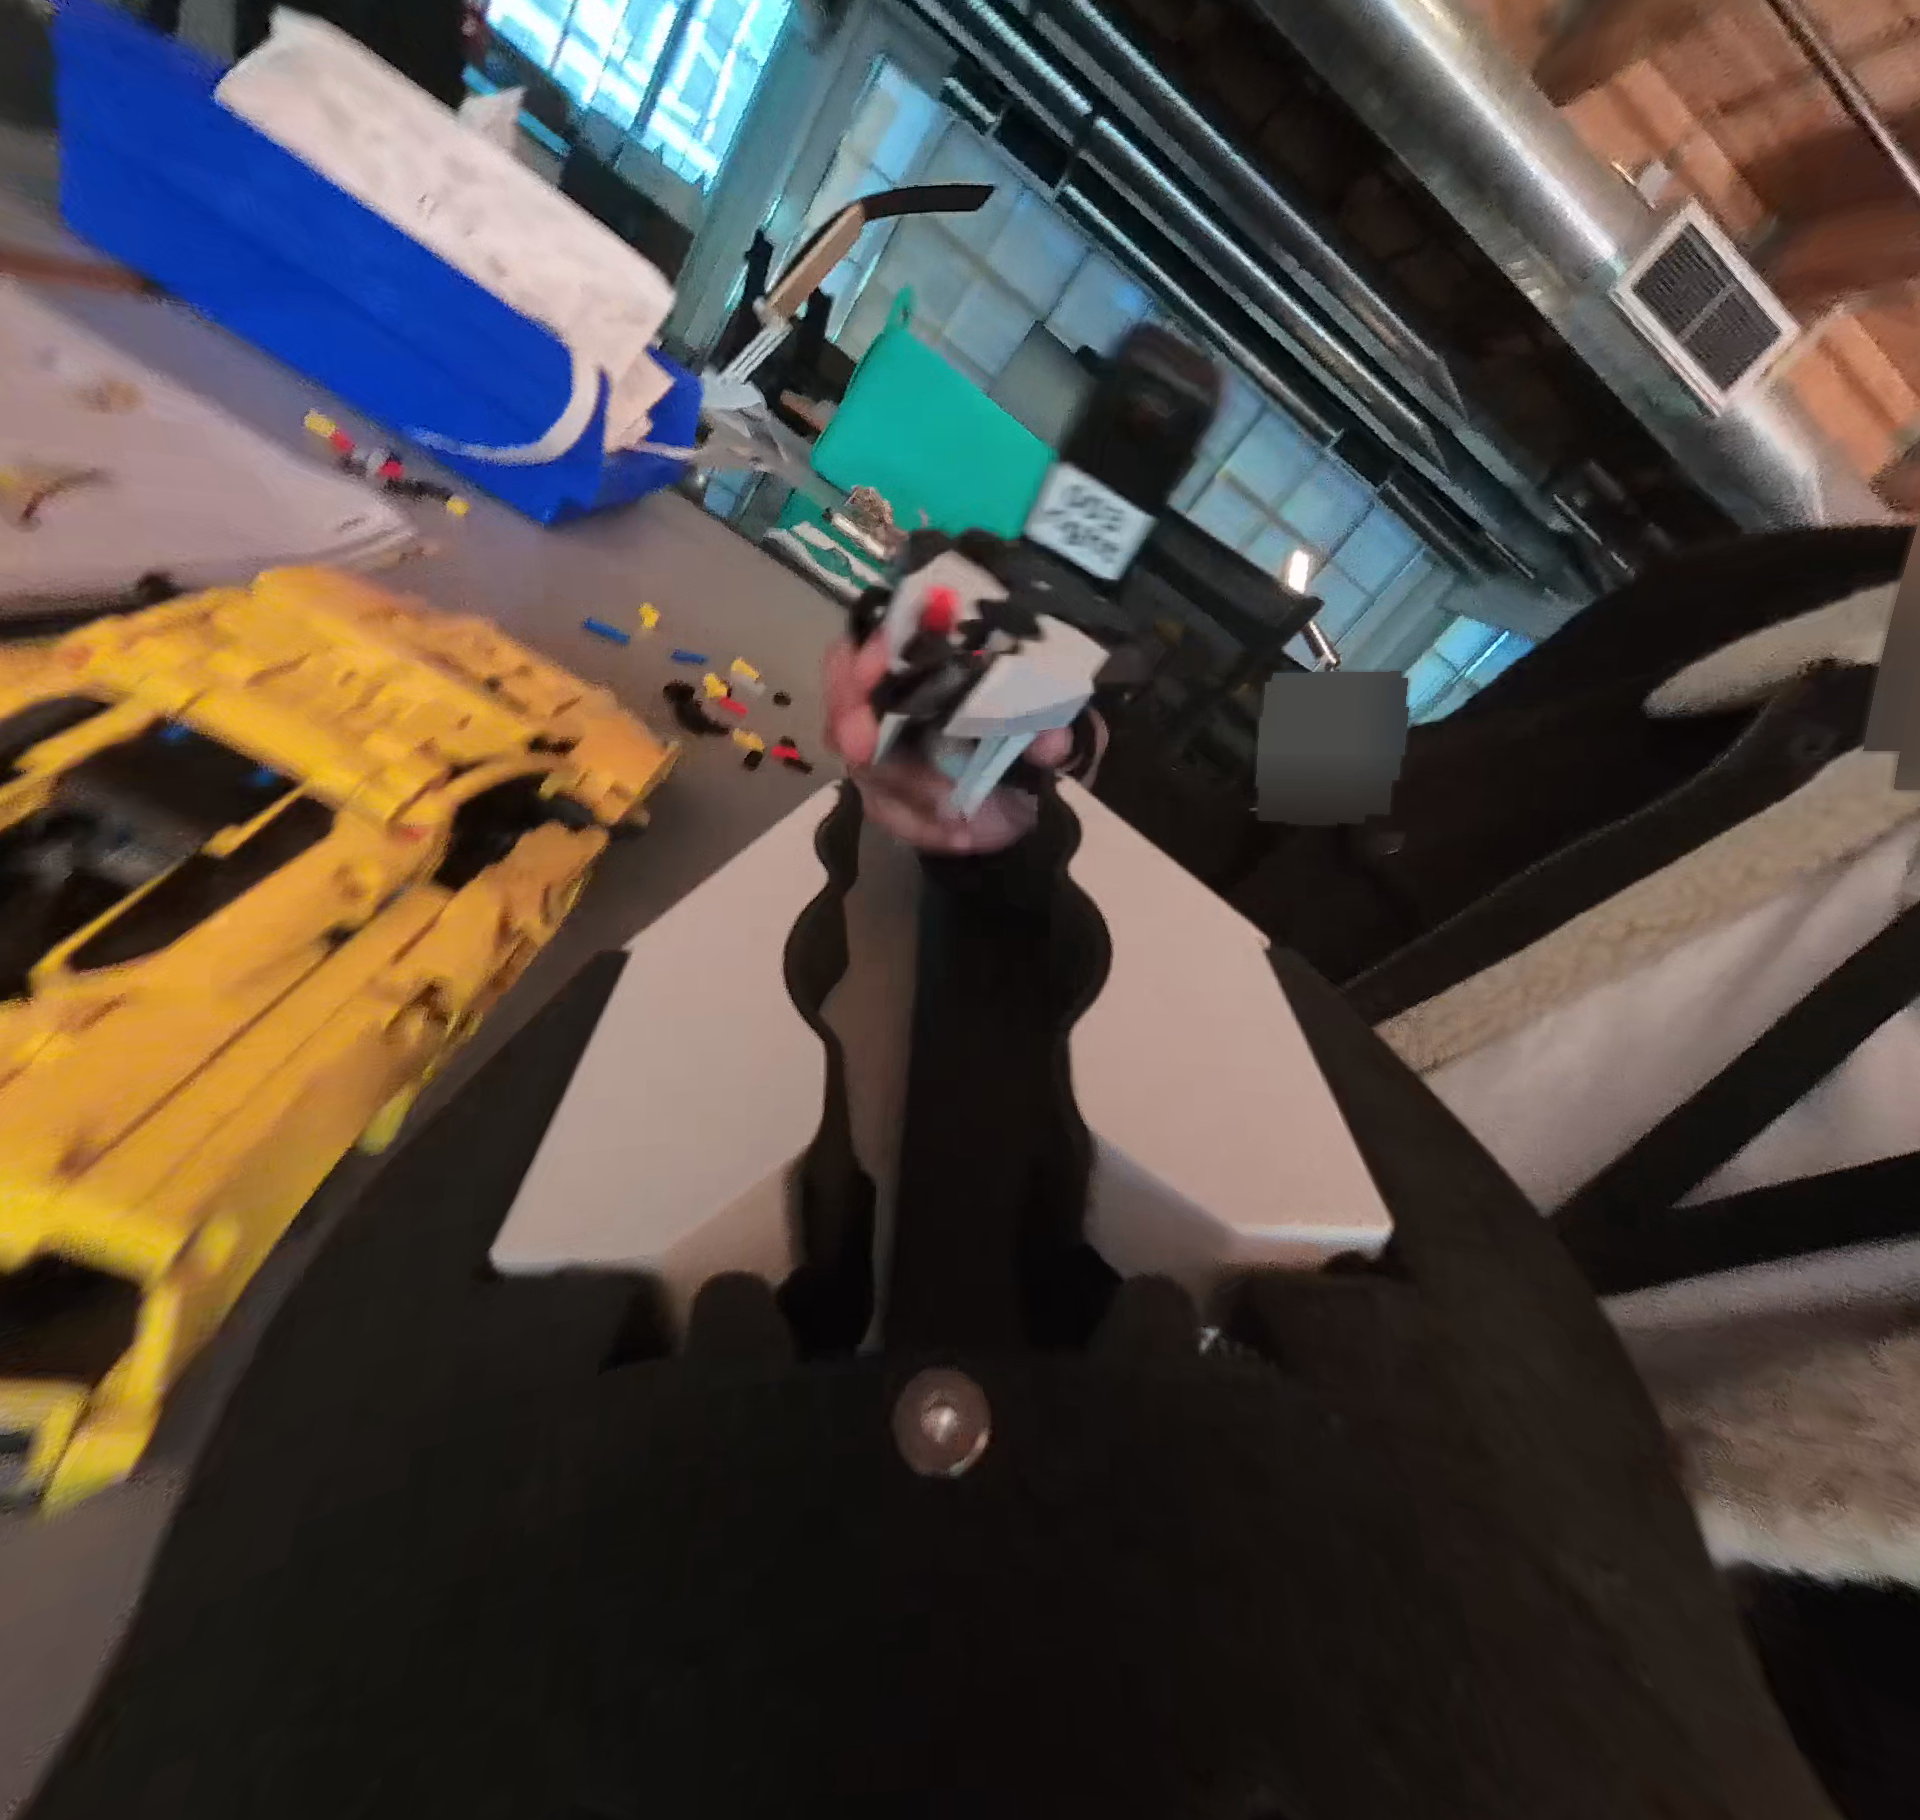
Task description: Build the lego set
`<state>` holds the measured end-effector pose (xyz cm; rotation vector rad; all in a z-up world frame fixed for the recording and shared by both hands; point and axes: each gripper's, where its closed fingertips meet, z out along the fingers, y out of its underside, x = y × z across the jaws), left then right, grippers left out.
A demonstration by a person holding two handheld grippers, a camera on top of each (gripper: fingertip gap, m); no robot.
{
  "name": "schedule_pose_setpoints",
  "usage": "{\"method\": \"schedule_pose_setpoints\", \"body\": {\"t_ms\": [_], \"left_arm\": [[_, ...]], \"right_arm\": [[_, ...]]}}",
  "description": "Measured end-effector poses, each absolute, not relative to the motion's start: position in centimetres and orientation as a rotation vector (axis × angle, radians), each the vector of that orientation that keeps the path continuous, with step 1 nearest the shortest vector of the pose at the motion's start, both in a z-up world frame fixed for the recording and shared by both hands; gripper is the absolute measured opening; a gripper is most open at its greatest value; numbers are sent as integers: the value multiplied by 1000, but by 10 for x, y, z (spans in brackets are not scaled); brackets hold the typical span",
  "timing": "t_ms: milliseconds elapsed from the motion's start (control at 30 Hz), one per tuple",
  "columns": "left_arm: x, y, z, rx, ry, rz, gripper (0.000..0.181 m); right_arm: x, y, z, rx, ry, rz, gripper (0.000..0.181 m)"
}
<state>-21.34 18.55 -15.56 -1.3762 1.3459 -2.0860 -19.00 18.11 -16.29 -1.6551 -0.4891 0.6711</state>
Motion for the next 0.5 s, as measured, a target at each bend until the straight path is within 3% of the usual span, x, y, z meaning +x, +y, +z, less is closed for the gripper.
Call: {"method": "schedule_pose_setpoints", "body": {"t_ms": [67, 167, 500], "left_arm": [[-203, 178, -147, -1325, 1281, -2101, 32], [-195, 191, -137, -1316, 1081, -2164, 2], [-210, 193, -132, -1328, 994, -2375, 0]], "right_arm": [[-190, 188, -159, -1616, -284, 861, 5], [-198, 192, -164, -1615, -181, 938, 5], [-205, 197, -181, -1671, -147, 949, 2]]}}
